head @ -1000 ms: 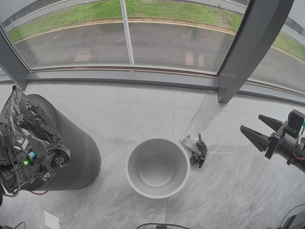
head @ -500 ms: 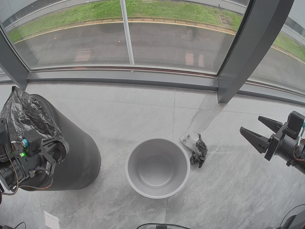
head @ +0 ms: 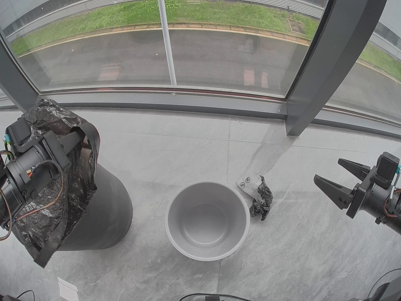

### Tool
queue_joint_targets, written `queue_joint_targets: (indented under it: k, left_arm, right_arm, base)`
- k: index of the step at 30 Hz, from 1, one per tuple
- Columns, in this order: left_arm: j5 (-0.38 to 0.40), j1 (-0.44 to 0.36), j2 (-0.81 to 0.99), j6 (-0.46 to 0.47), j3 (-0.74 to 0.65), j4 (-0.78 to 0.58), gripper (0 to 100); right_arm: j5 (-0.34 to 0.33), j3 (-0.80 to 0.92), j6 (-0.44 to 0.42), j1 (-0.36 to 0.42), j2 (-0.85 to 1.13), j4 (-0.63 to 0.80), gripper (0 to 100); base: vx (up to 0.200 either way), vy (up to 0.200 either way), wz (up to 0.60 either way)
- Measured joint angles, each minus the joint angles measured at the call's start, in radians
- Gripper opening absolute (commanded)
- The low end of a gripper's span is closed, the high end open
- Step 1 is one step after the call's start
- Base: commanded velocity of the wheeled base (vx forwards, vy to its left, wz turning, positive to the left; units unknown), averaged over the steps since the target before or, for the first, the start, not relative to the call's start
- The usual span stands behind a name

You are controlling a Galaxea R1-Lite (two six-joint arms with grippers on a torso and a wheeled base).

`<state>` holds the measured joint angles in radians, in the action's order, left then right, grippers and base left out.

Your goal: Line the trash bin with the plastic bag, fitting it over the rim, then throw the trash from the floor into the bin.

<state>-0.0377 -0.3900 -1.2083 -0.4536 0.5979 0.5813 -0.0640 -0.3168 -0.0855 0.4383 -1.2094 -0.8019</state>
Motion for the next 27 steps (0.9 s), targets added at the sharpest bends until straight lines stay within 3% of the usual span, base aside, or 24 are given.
queue_joint_targets:
  k: [5, 8, 11, 18, 27]
  left_arm:
    - [0.059, -0.026, 0.02, -0.277, 0.029, 0.011, 0]
    - [0.148, -0.039, 0.031, -0.357, 0.062, 0.008, 0]
    - [0.189, -0.058, 0.033, -0.373, 0.132, -0.03, 0]
    - [0.197, -0.127, -0.006, -0.393, 0.391, -0.19, 0]
    - [0.21, -0.193, -0.069, -0.516, 0.515, -0.252, 0]
  right_arm:
    - [0.012, 0.009, -0.001, 0.018, 0.007, -0.002, 100]
    - [0.054, 0.003, -0.003, 0.035, 0.008, -0.001, 100]
    - [0.129, -0.024, -0.005, 0.062, -0.005, -0.002, 100]
    - [0.278, -0.151, -0.007, 0.161, -0.096, -0.001, 100]
    - [0.336, -0.385, -0.01, 0.286, -0.274, -0.003, 100]
  base:
    - [0.0, 0.0, 0.0]
    - [0.0, 0.0, 0.0]
    - [0.0, 0.0, 0.0]
    - [0.0, 0.0, 0.0]
    - [0.0, 0.0, 0.0]
